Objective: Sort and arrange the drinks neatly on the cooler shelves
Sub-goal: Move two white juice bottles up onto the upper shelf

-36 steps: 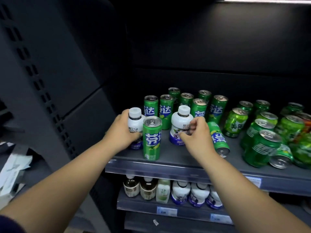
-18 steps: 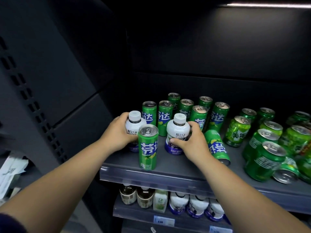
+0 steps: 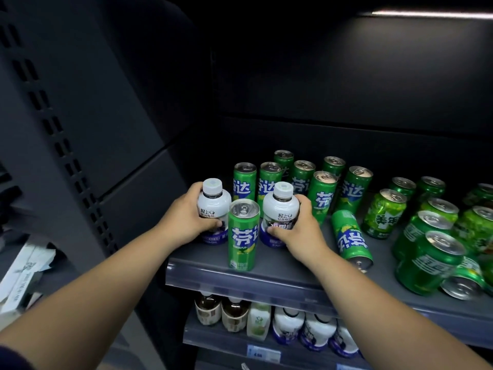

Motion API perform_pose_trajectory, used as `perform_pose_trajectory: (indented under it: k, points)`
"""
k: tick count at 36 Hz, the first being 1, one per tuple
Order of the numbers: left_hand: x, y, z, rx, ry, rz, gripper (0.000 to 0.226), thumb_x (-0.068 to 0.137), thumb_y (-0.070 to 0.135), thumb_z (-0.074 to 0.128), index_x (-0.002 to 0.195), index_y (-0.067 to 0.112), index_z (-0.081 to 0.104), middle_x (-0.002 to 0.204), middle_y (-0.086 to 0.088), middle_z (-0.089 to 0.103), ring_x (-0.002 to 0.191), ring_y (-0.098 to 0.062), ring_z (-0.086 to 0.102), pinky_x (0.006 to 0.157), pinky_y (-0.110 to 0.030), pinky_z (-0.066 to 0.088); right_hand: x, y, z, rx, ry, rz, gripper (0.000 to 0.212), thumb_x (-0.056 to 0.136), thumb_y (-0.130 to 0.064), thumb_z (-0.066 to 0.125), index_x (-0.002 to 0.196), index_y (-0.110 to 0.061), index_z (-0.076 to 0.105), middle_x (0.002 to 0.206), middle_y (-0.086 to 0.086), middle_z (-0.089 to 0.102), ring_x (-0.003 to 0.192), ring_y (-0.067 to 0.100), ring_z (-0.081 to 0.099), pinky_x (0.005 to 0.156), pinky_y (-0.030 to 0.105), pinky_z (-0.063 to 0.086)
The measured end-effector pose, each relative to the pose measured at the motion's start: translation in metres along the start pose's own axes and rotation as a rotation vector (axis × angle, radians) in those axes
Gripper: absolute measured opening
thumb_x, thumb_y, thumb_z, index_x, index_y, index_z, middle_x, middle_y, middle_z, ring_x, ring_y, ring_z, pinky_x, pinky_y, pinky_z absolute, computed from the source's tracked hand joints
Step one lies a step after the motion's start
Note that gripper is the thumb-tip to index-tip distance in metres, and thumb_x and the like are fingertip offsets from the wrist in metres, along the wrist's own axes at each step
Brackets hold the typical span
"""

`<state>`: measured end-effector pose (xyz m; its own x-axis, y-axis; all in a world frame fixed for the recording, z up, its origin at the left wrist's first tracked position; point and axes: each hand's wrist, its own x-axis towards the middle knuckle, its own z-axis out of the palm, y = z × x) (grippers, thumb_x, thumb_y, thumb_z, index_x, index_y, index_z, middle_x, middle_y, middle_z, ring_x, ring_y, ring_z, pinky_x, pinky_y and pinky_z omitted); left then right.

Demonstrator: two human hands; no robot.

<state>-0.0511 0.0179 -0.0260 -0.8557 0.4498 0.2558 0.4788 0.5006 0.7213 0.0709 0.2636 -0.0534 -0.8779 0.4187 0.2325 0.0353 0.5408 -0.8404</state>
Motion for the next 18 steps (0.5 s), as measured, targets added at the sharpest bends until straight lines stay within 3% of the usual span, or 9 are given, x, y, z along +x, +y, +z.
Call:
perform_pose_trajectory:
  k: [6,9,12,15,18]
  points:
    - [-0.003,0.002,-0.004,-0.033,0.005,-0.004,0.080,0.062,0.017,0.093,0.127,0.033,0.050,0.111,0.011,0.065,0.101,-0.006,0.062,0.080,-0.016,0.044,-0.002,-0.002,0.000,-0.007,0.021,0.011,0.079,0.071,-0.019,0.090,0.132,-0.027,0.040,0.117,-0.008,0.063,0.106,0.017,0.061,0.084,0.028,0.044]
    - [-0.005,0.009,-0.012,-0.033,0.028,0.006,0.078,0.059,0.017,0.093,0.123,0.035,0.052,0.109,0.012,0.066,0.098,-0.006,0.063,0.081,-0.019,0.046,0.000,-0.009,-0.007,0.011,0.045,0.005,0.080,0.067,-0.024,0.092,0.127,-0.036,0.041,0.116,-0.013,0.066,0.106,0.014,0.064,0.093,0.037,0.051]
    - [-0.006,0.023,-0.026,-0.036,0.076,0.034,0.077,0.059,0.016,0.094,0.119,0.039,0.052,0.106,0.018,0.064,0.095,0.002,0.060,0.076,-0.010,0.042,0.005,-0.025,-0.020,0.047,0.063,-0.035,0.080,0.063,-0.026,0.093,0.124,-0.041,0.043,0.113,-0.016,0.068,0.105,0.004,0.065,0.096,0.036,0.052]
    - [-0.004,0.043,-0.046,-0.048,0.135,0.100,0.074,0.058,0.016,0.094,0.111,0.048,0.052,0.107,0.017,0.065,0.097,-0.004,0.063,0.084,-0.021,0.047,0.009,-0.050,-0.039,0.067,0.073,-0.094,0.078,0.064,-0.022,0.093,0.122,-0.042,0.044,0.111,-0.015,0.069,0.101,-0.001,0.066,0.094,0.032,0.052]
    - [0.000,0.068,-0.069,-0.093,0.178,0.164,0.072,0.060,0.014,0.093,0.104,0.054,0.052,0.105,0.019,0.066,0.098,-0.001,0.063,0.087,-0.027,0.050,0.009,-0.081,-0.059,0.068,0.090,-0.152,0.078,0.064,-0.025,0.093,0.124,-0.041,0.045,0.111,-0.016,0.070,0.099,-0.001,0.066,0.089,0.030,0.053]
